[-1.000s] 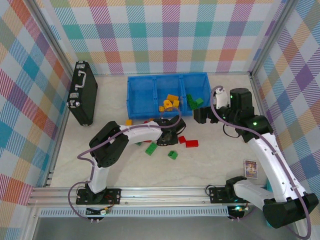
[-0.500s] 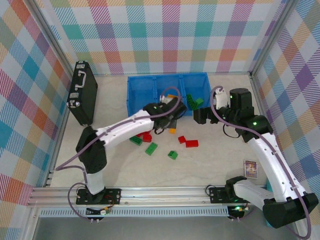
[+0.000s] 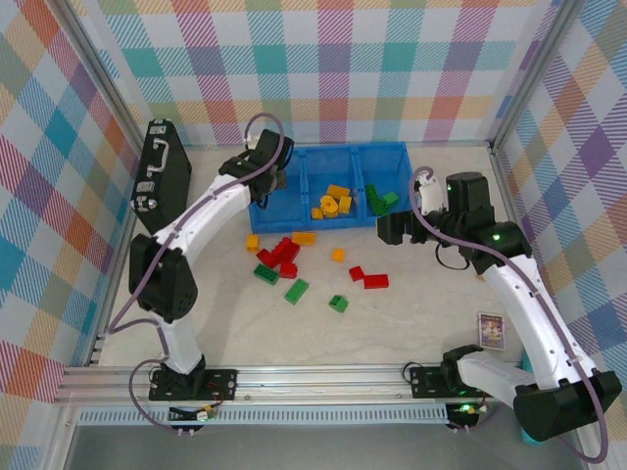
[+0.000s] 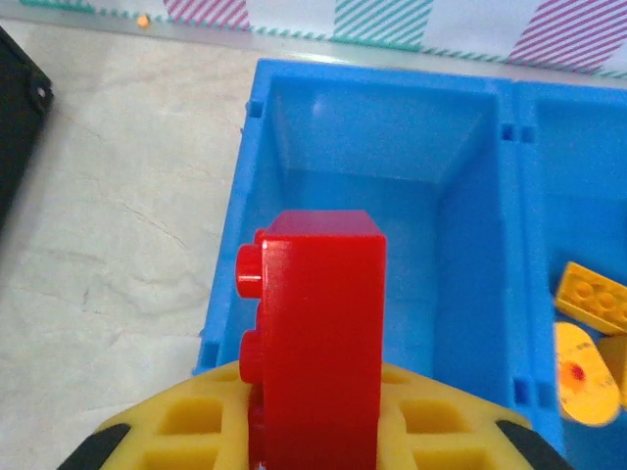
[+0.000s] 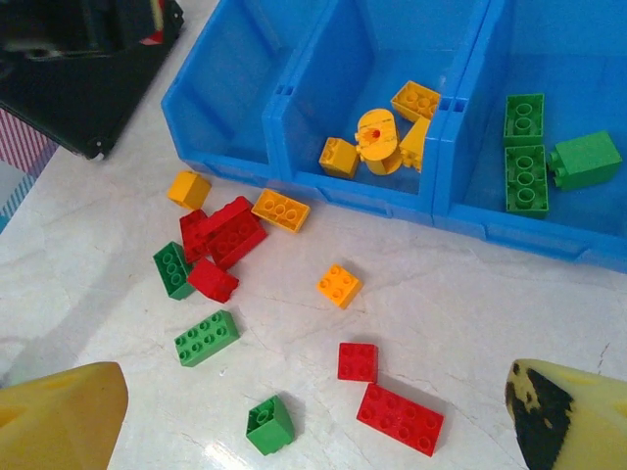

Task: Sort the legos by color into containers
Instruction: Place the lego in the container, then pick up the lego from the center of the table.

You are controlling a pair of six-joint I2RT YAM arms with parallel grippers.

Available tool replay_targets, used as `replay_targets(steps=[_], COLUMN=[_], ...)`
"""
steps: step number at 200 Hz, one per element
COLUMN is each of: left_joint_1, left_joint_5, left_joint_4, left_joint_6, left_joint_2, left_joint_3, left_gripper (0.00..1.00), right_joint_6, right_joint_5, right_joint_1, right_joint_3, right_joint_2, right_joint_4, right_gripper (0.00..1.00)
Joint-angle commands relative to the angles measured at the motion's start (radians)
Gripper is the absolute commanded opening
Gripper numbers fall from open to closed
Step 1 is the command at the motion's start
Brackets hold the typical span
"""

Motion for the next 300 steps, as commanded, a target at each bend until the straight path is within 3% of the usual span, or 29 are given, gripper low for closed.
replay_targets(steps=[1,27,65,74,85,102,140,162,188,224,264,276,300], left_joint_1=[0.02,0.058,0.069,0.069,0.069,0.069,0.052,-0.013,-0.157,-0.306,-0.434,-0.458,-0.489], left_joint_5=[0.072,0.151,0.167,0.165,0.159,0.155,0.153,0.13,0.068,0.241,0.299,0.326,0.403], left_joint_4=[0.039,0.012,-0.032,-0.039,-0.041,-0.039,-0.034,0.004,0.08,0.155,0.2,0.166,0.175], left_joint_6=[0.029,0.031,0.026,0.022,0.019,0.025,0.134,0.302,0.506,0.606,0.69,0.696,0.704], left_joint_2=[0.096,0.237,0.36,0.372,0.374,0.362,0.243,0.124,-0.004,-0.102,-0.015,0.041,0.117], left_joint_3=[0.095,0.216,0.327,0.329,0.318,0.289,0.222,0.153,0.029,-0.146,-0.174,-0.122,-0.077], left_gripper=[0.11,0.11,0.13,0.19,0.33,0.44,0.55,0.61,0.73,0.77,0.86,1.0,1.0], right_joint_6=[0.008,0.011,0.003,0.002,-0.001,-0.005,-0.018,-0.024,-0.029,-0.022,-0.007,-0.006,-0.002], right_joint_5=[-0.03,-0.036,-0.035,-0.032,-0.029,-0.027,-0.017,-0.012,0.004,0.01,-0.003,-0.013,-0.013], right_joint_1=[0.0,0.0,0.0,0.001,-0.001,0.0,-0.001,0.001,0.001,0.0,0.0,0.0,0.0], right_joint_3=[0.044,0.051,0.056,0.053,0.049,0.044,0.044,0.047,0.053,0.088,0.146,0.163,0.193], right_joint_2=[0.004,0.003,0.003,0.004,0.007,0.013,0.02,0.027,0.023,0.012,0.001,0.005,0.021], right_joint_4=[-0.022,-0.02,-0.022,-0.023,-0.02,-0.018,-0.02,-0.021,-0.027,-0.056,-0.085,-0.094,-0.122], right_gripper=[0.99,0.99,0.99,0.99,0.99,0.99,0.99,0.99,0.99,0.99,0.99,0.99,0.99])
